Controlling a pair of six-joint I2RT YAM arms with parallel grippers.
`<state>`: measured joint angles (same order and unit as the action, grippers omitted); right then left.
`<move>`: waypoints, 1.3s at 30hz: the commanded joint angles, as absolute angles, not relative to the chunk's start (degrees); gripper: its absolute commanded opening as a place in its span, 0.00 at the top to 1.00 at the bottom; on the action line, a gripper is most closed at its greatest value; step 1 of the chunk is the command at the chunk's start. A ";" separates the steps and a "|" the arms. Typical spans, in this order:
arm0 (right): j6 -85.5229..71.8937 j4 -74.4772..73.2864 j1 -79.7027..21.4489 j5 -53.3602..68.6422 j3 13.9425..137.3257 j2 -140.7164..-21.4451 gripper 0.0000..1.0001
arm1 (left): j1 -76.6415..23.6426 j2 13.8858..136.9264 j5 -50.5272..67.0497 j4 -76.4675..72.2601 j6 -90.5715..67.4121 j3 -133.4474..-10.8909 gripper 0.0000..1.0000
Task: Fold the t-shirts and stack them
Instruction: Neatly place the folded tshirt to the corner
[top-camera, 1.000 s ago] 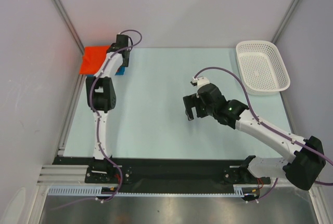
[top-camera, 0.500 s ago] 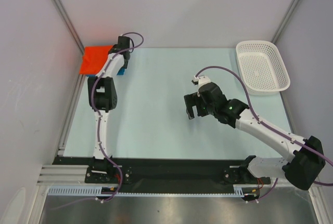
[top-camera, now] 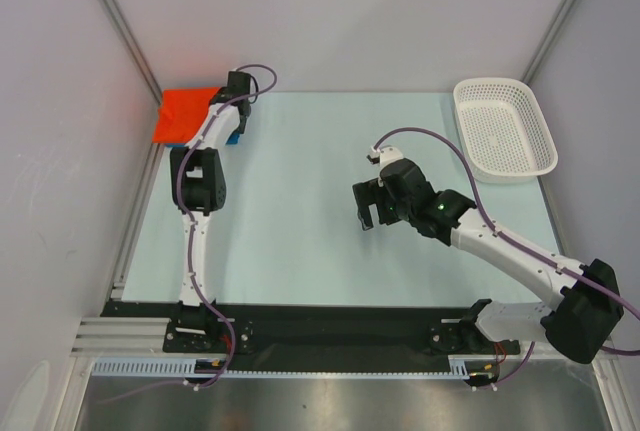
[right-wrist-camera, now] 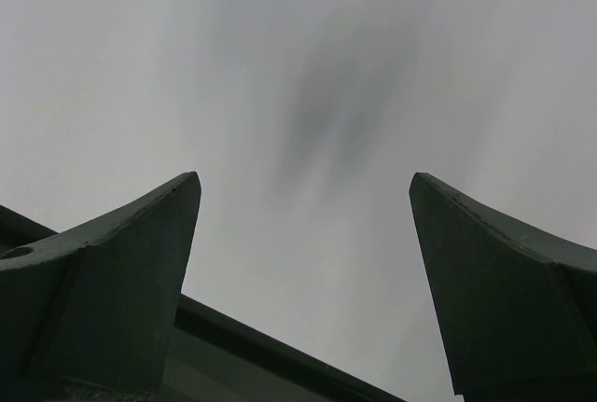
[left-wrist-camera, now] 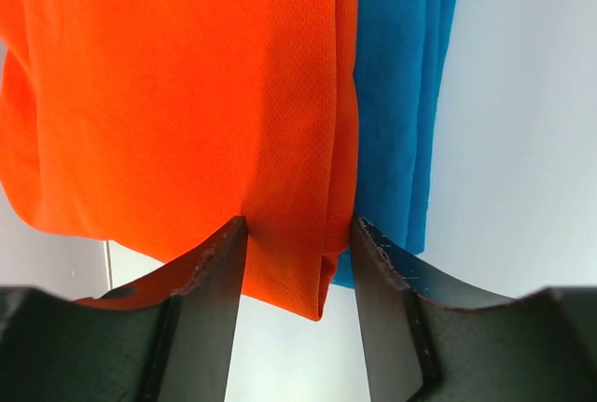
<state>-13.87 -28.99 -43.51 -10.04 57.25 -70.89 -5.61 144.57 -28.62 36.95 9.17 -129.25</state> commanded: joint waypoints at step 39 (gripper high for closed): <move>-11.78 -28.92 -41.48 -8.96 60.82 -72.51 0.00 | -2.90 146.87 -28.30 36.74 10.11 -133.50 0.67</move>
